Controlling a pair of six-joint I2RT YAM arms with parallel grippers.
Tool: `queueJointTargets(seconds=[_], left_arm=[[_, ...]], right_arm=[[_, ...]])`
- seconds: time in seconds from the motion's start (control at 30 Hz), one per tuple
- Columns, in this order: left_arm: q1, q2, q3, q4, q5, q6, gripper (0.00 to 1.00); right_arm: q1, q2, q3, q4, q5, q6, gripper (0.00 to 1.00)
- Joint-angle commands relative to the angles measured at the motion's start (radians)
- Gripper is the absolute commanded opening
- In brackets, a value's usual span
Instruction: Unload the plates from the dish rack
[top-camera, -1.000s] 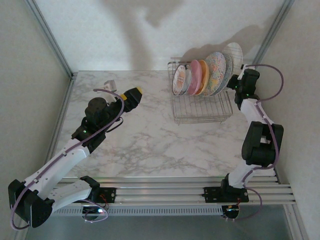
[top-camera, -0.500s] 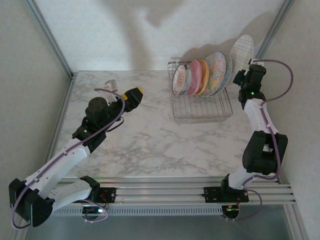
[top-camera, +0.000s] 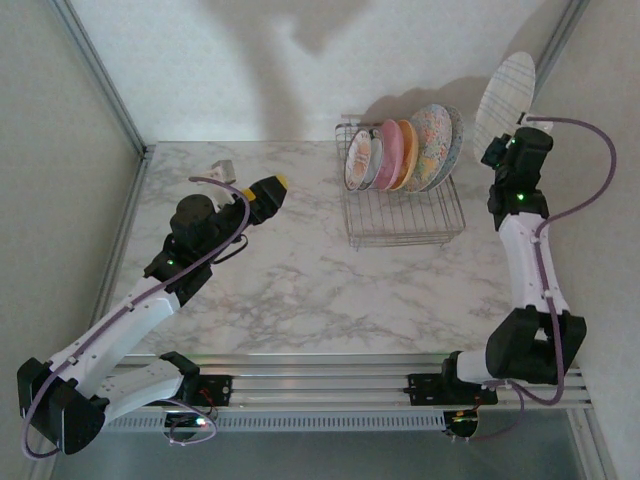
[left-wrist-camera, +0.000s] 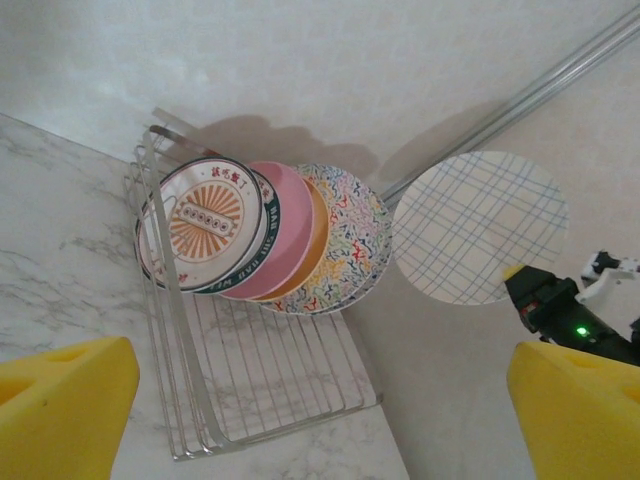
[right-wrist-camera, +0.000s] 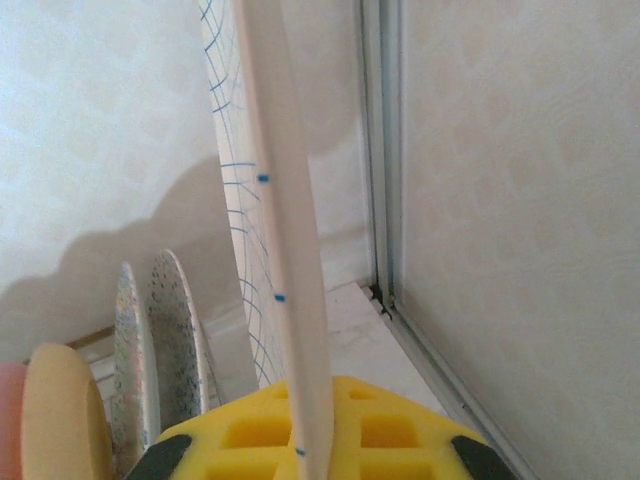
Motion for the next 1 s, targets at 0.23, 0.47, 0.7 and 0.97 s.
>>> queueJointTargets(seconds=[0.23, 0.47, 0.7, 0.97], left_arm=[[-0.022, 0.085, 0.069, 0.081, 0.089, -0.098, 0.93], [-0.034, 0.203, 0.163, 0.112, 0.148, -0.206, 0.92], [-0.043, 0.305, 0.253, 0.145, 0.198, -0.312, 0.87], [-0.039, 0.334, 0.259, 0.187, 0.187, -0.35, 0.82]], right_arm=[[0.018, -0.226, 0.052, -0.045, -0.207, 0.13, 0.0], [0.058, -0.259, 0.073, -0.091, -0.471, 0.424, 0.0], [0.209, -0.193, 0.114, -0.113, -0.639, 0.727, 0.0], [0.379, -0.113, 0.185, -0.173, -0.651, 0.75, 0.0]])
